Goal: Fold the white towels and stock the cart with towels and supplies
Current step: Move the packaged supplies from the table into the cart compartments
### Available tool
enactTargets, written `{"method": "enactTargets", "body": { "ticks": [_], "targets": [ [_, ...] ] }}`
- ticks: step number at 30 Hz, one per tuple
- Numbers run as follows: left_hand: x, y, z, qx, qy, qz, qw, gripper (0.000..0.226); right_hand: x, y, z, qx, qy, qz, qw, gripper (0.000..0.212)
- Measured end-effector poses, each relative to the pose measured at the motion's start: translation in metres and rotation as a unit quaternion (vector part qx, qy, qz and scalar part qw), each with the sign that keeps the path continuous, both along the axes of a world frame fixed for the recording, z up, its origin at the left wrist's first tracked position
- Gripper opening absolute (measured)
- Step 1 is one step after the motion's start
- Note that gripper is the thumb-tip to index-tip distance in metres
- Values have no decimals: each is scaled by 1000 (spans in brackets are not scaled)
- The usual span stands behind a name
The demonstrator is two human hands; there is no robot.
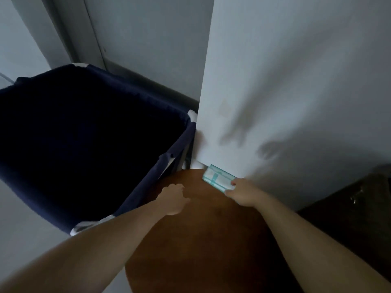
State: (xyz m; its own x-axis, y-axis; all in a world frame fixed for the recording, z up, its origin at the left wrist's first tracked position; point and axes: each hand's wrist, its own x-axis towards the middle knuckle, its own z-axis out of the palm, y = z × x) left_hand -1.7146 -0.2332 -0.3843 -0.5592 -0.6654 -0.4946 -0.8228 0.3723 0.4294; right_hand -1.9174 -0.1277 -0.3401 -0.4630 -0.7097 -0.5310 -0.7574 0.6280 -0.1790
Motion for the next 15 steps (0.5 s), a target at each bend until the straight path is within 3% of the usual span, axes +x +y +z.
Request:
{"method": "enactTargets", "body": {
  "ticks": [6,11,15],
  "targets": [
    [-38,-31,-63,73,6,0,997,48,-8,9,-78,42,-58,-91,993,59],
    [-85,-25,-124,137,35,45,989,24,-48,-2,-147,31,-32,-128,991,57],
    [-112,-23,-173,155,32,94,983,45,-85,-26,-205,-49,3,-128,990,51]
  ]
}}
